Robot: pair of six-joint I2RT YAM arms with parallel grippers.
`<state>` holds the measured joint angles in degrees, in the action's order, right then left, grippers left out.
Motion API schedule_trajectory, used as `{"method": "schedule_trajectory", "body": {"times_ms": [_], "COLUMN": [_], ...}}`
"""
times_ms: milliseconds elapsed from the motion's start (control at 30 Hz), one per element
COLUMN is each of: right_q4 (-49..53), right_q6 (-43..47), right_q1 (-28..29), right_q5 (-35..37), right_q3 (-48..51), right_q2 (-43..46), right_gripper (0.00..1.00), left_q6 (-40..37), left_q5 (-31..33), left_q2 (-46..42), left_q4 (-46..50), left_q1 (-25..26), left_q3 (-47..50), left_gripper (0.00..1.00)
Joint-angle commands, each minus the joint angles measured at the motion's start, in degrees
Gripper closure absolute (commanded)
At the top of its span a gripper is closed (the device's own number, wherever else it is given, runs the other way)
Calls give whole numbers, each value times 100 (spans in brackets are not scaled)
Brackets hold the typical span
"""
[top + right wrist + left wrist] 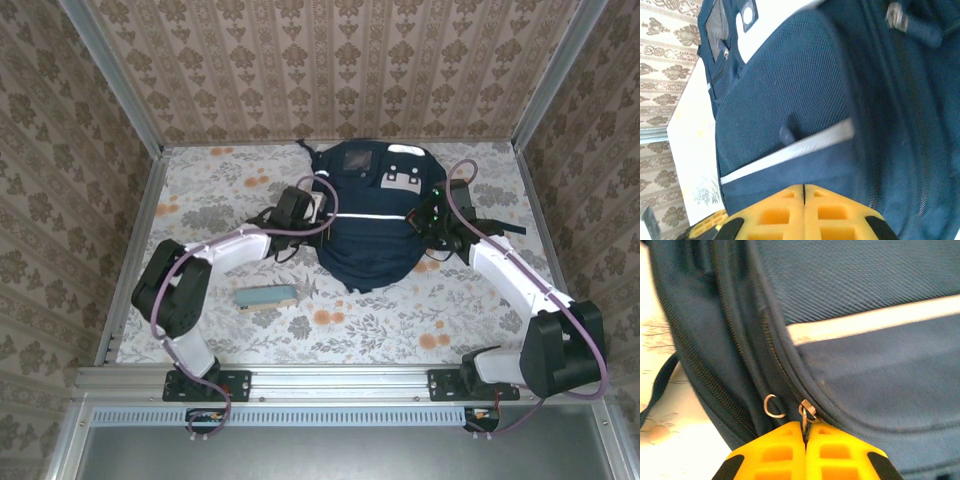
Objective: Pack the student bag
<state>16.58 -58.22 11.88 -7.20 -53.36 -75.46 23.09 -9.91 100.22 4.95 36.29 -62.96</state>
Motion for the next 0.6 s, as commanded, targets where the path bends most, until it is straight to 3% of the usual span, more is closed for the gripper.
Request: {"method": "schedule_trajectory", "body": {"times_ms": [0, 100, 200, 400, 567], "right_q4": [93, 140, 372, 1197, 1686], "right_q6": [278, 482, 844, 2131, 2766], "right_q1": [1, 37, 107, 970, 2119], "right_q5": [-32, -175, -150, 314, 755], "right_q3": [-183, -160, -190, -841, -1644], "right_q2": [-116, -35, 107, -81, -910], "right_gripper": [92, 69, 47, 25, 17], "left_q6": [23, 84, 167, 359, 543], "left_q5": [126, 64, 80, 464, 708], "left_q2": [299, 204, -93, -1115, -1972], "left_q4": [744, 926, 1226, 1879, 2428], "left_q1": [-257, -333, -410, -731, -1305], "left_q3": [-519, -588, -532, -56, 347], "left_gripper": [83, 56, 41, 26, 20]}}
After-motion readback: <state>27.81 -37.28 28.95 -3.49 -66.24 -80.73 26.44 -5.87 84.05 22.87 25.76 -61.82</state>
